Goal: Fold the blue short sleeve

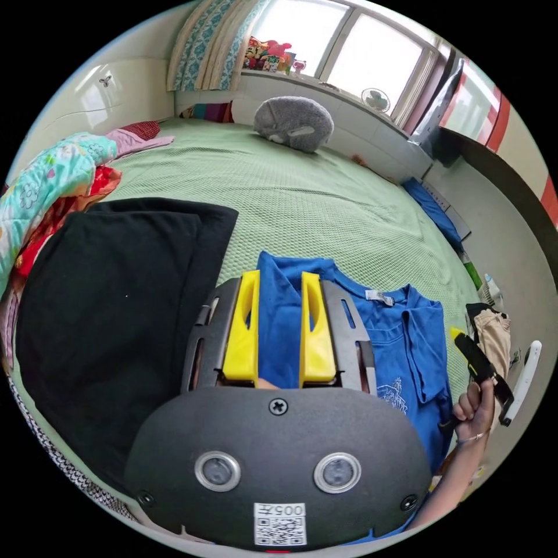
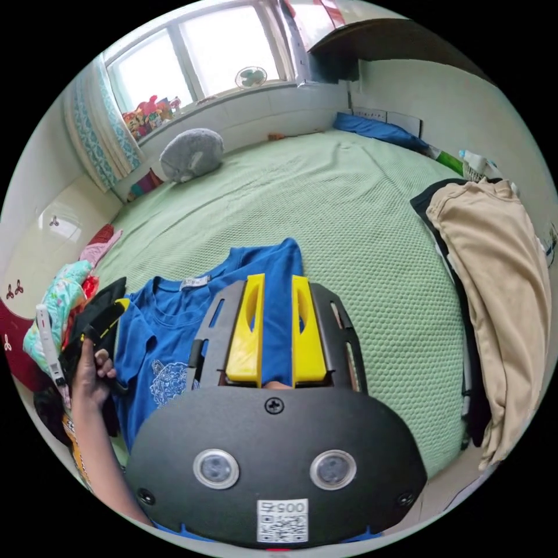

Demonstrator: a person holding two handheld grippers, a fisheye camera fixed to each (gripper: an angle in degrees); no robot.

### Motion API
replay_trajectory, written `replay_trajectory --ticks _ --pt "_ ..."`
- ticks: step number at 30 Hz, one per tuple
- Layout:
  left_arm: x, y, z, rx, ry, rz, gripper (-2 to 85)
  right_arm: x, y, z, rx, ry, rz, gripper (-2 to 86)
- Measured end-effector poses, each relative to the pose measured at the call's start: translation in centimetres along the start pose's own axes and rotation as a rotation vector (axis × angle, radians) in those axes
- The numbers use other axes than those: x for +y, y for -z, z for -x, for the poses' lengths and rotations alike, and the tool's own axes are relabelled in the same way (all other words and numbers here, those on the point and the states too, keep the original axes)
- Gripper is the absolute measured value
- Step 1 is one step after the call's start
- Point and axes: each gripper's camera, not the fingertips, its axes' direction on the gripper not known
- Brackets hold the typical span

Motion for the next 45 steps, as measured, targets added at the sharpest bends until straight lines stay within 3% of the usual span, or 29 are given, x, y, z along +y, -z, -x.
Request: replay_trajectory --ticks 12,19,28,34,39,42,45 --pt "-0.1 -0.2 3.9 0.093 0.088 0.04 9.0 -1.2 -1.4 -4.0 -0.057 -0.089 0.076 7.7" --pt "0.2 0.4 3.9 0.048 0.041 0.071 6.3 -0.4 -1.7 -2.8 0.062 0.002 0.078 6.6" --pt "1.1 2.0 6.6 0.206 0.101 0.078 4.2 0.9 0.0 -3.6 -0.002 -0.024 0.038 -0.5" --pt "1.7 5.8 5.6 0.171 0.0 0.036 3.6 2.1 2.5 -2.7 -0.001 -0.015 -0.032 -1.0" --pt "4.0 10.4 5.6 0.266 -0.053 -0.04 3.6 4.2 6.8 -2.1 0.019 0.056 -0.08 -0.8" --pt "4.8 12.3 5.7 0.349 -0.032 0.005 3.6 4.9 10.6 -2.0 -0.023 0.107 -0.094 -0.8" --pt "6.7 17.4 4.9 0.278 -0.106 -0.042 3.5 6.5 14.8 -2.0 -0.045 0.177 -0.095 -0.8"
